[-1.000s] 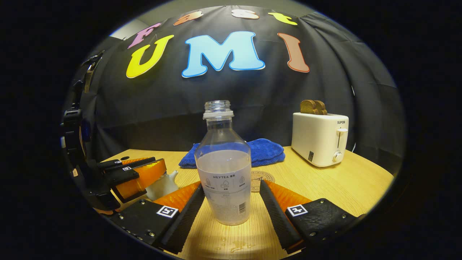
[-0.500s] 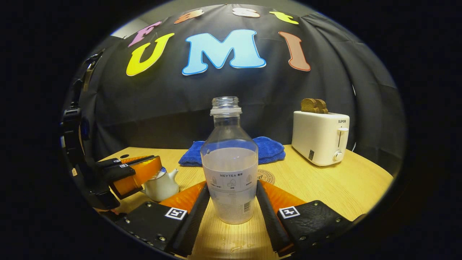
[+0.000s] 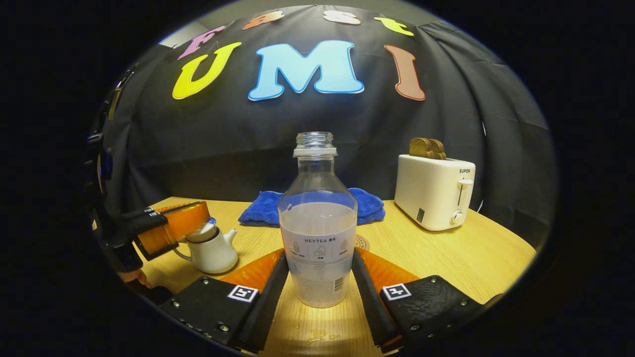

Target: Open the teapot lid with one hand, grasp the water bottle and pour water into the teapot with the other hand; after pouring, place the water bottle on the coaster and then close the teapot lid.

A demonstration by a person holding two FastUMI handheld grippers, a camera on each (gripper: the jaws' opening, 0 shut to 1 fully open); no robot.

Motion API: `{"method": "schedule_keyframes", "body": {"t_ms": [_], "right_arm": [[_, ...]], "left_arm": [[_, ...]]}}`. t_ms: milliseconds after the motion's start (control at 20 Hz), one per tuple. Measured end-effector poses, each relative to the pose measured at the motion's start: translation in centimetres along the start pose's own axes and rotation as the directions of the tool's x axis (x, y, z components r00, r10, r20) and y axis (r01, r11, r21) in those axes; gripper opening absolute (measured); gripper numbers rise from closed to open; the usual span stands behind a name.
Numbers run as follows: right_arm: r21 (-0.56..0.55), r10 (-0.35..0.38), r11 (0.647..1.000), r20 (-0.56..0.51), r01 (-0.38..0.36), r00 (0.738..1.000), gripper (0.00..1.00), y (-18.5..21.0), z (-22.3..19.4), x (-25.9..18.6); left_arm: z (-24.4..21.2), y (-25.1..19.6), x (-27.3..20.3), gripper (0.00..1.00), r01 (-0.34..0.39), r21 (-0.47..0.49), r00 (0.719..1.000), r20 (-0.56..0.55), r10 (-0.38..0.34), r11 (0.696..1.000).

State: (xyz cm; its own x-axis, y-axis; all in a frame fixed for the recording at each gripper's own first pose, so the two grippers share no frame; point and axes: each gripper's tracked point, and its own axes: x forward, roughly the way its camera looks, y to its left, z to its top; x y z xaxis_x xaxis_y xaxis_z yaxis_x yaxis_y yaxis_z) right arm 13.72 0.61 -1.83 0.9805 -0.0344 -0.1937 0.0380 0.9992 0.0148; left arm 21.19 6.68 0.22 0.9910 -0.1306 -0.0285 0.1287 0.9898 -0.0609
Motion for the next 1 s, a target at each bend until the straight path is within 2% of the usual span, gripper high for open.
{"method": "schedule_keyframes", "body": {"t_ms": [150, 200, 300, 500, 600, 800, 850, 950, 1000], "right_arm": [[-0.054, -0.015, 0.998, 0.014, 0.015, 1.000, 0.76, 0.0, 0.3, -0.2], [-0.081, -0.020, 0.996, 0.017, 0.021, 1.000, 0.76, 0.1, 0.2, -0.2], [-0.139, -0.029, 0.990, 0.020, 0.032, 0.999, 0.76, 0.3, 0.3, -0.1], [-0.302, -0.059, 0.951, 0.035, 0.067, 0.998, 0.76, 0.6, 0.5, -0.3], [-0.380, -0.060, 0.923, 0.027, 0.065, 0.998, 0.76, 1.2, 0.4, -0.2], [-0.547, -0.059, 0.835, 0.016, 0.058, 0.998, 0.76, 2.3, 0.5, 0.7], [-0.578, -0.058, 0.814, 0.015, 0.056, 0.998, 0.76, 2.6, 0.4, 1.0], [-0.629, -0.062, 0.775, 0.015, 0.057, 0.998, 0.76, 3.0, 0.5, 1.6], [-0.646, -0.065, 0.761, 0.013, 0.058, 0.998, 0.76, 3.1, 0.5, 1.9]], "left_arm": [[1.5, 0.2, -0.5, 0.11, 0.000, 0.002, 1.000, 0.026, 0.000, 1.000], [1.8, 0.2, -0.7, 0.14, 0.000, 0.002, 1.000, 0.030, 0.000, 1.000], [2.0, 0.0, -0.9, 0.08, 0.007, -0.001, 1.000, 0.031, -0.007, 1.000], [2.0, 0.6, -2.1, 0.14, 0.002, -0.004, 1.000, 0.005, -0.002, 1.000], [1.8, 2.7, -3.4, 0.14, -0.028, -0.012, 1.000, -0.002, 0.028, 1.000], [0.5, 8.3, -6.5, 0.14, -0.125, -0.015, 0.992, -0.019, 0.125, 0.992], [0.0, 9.2, -7.2, 0.11, -0.140, -0.019, 0.990, -0.020, 0.140, 0.990], [0.1, 10.6, -8.4, 0.14, -0.157, -0.043, 0.988, -0.012, 0.156, 0.987], [0.4, 11.0, -8.7, 0.11, -0.158, -0.063, 0.987, 0.005, 0.158, 0.985]]}}
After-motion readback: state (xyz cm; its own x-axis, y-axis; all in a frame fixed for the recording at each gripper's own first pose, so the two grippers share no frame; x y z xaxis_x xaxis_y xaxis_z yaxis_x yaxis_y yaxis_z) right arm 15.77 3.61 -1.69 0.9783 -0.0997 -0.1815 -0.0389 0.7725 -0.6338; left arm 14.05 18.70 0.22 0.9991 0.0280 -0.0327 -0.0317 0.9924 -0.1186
